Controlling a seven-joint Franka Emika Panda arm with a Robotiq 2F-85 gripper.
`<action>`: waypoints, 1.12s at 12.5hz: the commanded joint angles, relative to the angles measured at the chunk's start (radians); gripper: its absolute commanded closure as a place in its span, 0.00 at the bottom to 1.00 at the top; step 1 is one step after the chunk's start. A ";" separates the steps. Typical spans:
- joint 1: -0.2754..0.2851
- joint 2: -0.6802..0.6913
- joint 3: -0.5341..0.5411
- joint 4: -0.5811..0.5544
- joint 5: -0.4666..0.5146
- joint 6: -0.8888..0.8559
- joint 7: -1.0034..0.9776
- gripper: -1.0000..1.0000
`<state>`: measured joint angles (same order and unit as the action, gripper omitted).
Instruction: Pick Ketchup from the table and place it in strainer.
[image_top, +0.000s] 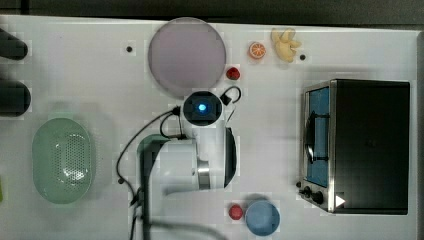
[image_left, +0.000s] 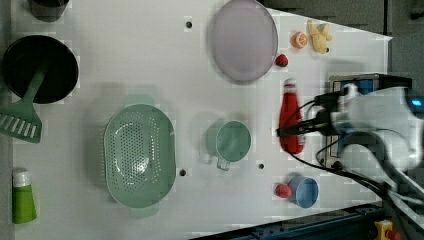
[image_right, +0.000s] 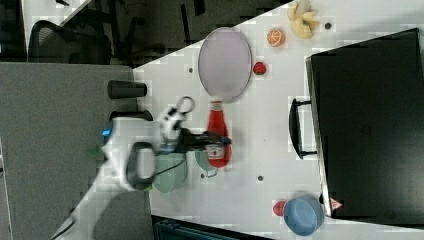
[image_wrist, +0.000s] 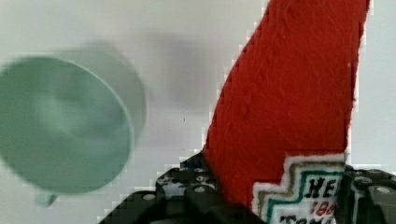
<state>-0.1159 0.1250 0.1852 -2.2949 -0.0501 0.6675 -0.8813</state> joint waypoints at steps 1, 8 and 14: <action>0.026 -0.175 0.060 0.102 0.010 -0.121 0.051 0.37; 0.098 -0.144 0.326 0.164 0.109 -0.144 0.538 0.37; 0.139 0.073 0.502 0.170 0.099 0.144 0.751 0.37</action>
<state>0.0349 0.2235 0.6914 -2.1426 0.0479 0.7881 -0.2428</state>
